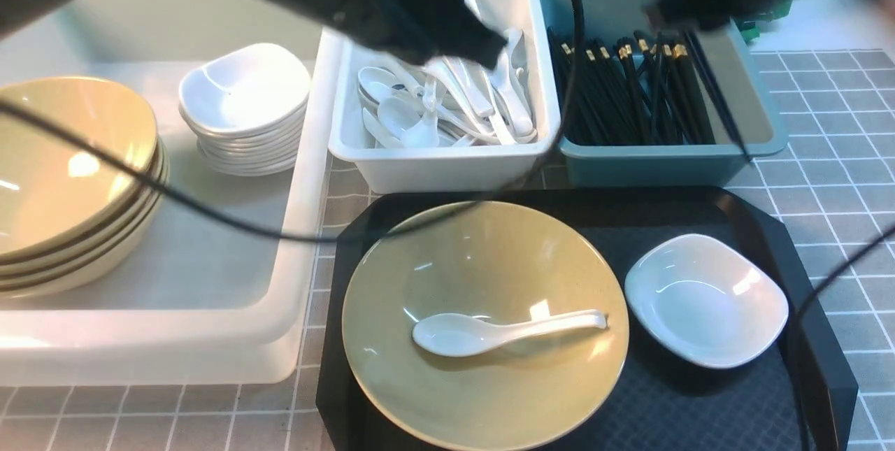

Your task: On grey table put chopsticks spoon bowls plates into blue grey white boxes.

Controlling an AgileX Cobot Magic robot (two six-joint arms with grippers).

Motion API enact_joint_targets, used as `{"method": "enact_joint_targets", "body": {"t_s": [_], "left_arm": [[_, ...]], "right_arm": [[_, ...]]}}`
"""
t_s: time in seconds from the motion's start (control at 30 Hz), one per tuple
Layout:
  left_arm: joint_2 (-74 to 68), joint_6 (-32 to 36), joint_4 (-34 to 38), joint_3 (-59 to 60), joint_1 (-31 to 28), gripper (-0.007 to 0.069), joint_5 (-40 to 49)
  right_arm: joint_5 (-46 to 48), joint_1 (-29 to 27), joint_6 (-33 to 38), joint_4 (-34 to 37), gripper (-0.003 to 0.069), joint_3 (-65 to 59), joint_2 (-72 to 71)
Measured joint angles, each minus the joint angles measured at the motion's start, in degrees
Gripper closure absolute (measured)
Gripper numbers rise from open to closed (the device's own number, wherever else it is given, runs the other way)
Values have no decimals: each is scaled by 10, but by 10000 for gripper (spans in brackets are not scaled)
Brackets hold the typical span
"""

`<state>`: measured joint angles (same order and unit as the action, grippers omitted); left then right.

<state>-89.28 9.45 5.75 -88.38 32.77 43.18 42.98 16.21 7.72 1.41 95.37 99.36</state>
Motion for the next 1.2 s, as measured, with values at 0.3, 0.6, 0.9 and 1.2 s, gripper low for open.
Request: {"method": "enact_joint_targets", "body": {"t_s": [0.3,0.6,0.9,1.2], "left_arm": [[-6,8,2,-5,-3,633,-25],[61,8,-13,-5,-3,633,44],[135,19,-16,-3,-3,633,101],[306,16,-46,214,-3,633,102]], "right_arm": [[-156,-21,-69,1,510,145,158],[-129,-70,-96,1,492,209,286],[17,-72,-103,1,189,244,268],[275,-27,73,3,141,287,144]]}}
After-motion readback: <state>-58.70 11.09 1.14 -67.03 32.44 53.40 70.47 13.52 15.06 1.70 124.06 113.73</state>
